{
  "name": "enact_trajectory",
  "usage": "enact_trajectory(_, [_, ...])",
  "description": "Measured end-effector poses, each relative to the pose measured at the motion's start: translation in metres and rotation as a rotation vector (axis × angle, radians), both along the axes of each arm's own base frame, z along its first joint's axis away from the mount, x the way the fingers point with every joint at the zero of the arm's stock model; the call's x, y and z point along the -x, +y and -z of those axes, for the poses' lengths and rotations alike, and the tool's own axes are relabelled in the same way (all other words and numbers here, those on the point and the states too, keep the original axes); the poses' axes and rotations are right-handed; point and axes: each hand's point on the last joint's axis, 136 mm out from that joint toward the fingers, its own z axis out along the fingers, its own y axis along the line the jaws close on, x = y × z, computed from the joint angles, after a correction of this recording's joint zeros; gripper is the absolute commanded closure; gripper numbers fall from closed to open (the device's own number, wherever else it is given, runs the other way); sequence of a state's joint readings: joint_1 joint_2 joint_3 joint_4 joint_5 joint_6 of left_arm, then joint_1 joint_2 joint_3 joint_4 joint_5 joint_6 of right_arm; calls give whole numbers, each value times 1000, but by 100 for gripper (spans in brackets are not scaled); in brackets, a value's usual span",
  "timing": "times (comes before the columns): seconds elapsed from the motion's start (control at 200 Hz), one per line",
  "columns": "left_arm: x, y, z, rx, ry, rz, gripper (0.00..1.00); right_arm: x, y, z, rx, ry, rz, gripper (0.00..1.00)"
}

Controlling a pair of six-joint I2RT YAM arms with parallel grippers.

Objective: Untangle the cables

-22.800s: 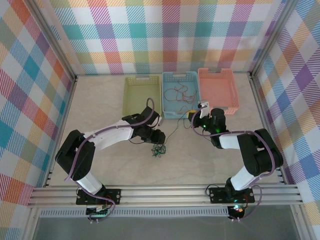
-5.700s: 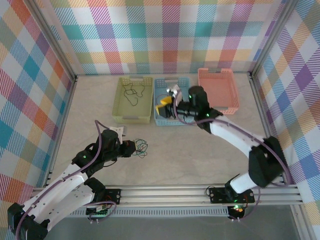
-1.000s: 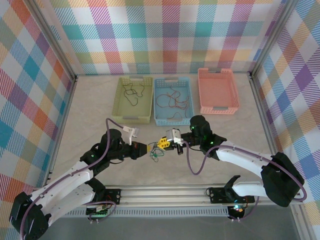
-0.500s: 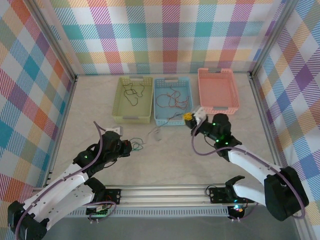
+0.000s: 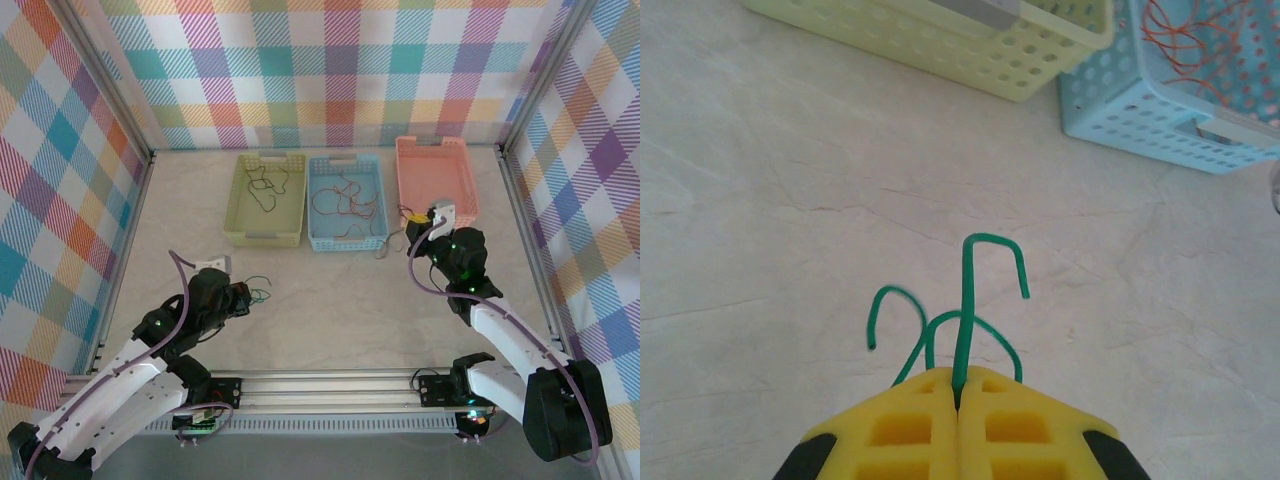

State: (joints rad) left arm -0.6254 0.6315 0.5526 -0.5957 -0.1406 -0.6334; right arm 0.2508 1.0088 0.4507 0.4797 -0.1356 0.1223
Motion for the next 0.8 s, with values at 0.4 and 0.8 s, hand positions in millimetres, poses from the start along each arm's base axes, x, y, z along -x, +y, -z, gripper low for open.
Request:
enact_trajectory(0.4, [-5,-56,49,0,265,198,43,31,70,-13,-112,47,-391,100])
enact_trajectory(0.8, [-32,-111,-78,198,-95,434,14,55,107,-66,-248,73,-586,100])
